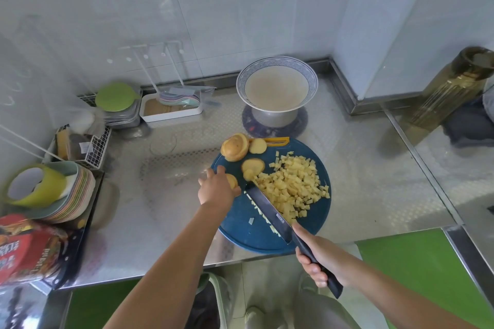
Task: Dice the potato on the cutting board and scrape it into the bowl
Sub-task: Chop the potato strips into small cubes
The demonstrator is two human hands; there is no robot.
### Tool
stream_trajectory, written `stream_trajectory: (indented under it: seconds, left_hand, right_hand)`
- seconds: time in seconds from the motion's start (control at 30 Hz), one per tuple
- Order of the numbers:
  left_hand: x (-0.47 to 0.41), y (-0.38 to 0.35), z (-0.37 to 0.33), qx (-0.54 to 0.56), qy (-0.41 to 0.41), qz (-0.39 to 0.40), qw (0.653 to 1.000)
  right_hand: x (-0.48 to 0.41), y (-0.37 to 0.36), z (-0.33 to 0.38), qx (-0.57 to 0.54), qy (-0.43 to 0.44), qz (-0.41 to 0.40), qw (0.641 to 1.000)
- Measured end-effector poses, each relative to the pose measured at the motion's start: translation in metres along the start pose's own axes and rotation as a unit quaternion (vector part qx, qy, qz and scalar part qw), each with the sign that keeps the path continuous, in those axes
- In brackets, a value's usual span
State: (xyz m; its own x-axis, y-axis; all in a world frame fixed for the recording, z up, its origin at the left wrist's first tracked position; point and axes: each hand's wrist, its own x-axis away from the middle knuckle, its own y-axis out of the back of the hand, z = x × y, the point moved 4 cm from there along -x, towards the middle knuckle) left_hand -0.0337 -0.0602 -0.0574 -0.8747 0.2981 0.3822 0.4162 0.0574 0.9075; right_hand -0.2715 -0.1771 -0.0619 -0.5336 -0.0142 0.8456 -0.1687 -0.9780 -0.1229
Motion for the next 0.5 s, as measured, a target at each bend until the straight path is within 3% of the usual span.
stream_trajectory:
  seconds: [0.17, 0.4, 0.5]
  left_hand:
    - [0.004, 0.0, -0.002, -0.029, 0.007, 0.02, 0.999]
    - [0.003, 0.001, -0.007, -0.019, 0.064, 0.062, 0.996]
    - [-0.013, 0.022, -0.016, -0.027, 0.018, 0.05, 0.998]
  right_hand:
    - [0.018, 0.018, 0.022, -0.026, 0.038, 0.004, 0.999]
    - [0.022, 0.045, 0.05, 0.036, 0.115, -0.08, 0.99]
    - [0.018, 0.051, 0.06, 0.083, 0.135, -0.113, 0.981]
